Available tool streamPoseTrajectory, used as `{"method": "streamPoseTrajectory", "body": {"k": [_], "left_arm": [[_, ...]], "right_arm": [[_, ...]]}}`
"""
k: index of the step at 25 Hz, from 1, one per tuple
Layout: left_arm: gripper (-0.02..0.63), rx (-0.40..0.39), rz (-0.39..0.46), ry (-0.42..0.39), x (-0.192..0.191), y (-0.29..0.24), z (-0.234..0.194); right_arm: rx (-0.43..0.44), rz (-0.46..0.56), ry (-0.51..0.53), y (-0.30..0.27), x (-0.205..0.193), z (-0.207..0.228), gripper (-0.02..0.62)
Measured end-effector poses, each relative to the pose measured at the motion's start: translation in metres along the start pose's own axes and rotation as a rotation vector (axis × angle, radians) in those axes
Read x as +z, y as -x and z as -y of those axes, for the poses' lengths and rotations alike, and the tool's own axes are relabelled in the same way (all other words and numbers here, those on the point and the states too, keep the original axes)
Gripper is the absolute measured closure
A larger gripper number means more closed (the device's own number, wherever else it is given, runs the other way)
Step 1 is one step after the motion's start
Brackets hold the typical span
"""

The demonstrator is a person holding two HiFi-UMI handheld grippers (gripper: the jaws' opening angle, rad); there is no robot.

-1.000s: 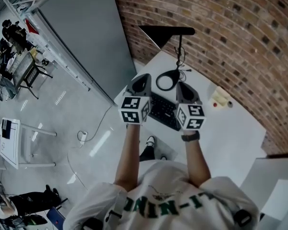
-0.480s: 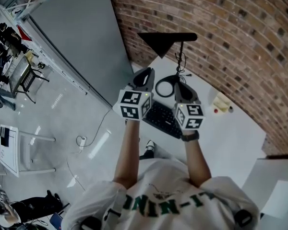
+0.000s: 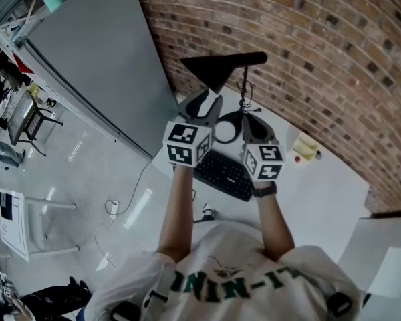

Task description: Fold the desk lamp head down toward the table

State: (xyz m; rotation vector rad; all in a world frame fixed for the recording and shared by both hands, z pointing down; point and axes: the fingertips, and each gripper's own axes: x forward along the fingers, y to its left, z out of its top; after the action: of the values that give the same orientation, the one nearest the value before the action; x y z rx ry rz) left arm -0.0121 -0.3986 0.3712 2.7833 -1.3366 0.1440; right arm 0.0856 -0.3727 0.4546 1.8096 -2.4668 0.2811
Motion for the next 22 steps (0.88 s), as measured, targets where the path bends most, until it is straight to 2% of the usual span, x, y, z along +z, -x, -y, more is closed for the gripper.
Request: {"method": "streamPoseTrajectory", "body": {"k": [7, 12, 22], "left_arm": [[0.486, 0.004, -0.012, 0.02, -0.003, -0.017, -0.005], [0.594, -0.01, -0.021, 0.04, -0.003, -0.018, -0.003], [0.603, 0.0, -0.026, 0.018, -0.006, -0.018, 0.0]], "right_arm": [[-0.011, -0.005, 0.002, -0.011, 0.004, 0.011, 0.595], [-0.003, -0.019, 0.003, -0.016, -0.002, 0.011, 0.594], [-0.004, -0.022, -0.01, -0.015, -0.007, 0.014, 0.594]]}}
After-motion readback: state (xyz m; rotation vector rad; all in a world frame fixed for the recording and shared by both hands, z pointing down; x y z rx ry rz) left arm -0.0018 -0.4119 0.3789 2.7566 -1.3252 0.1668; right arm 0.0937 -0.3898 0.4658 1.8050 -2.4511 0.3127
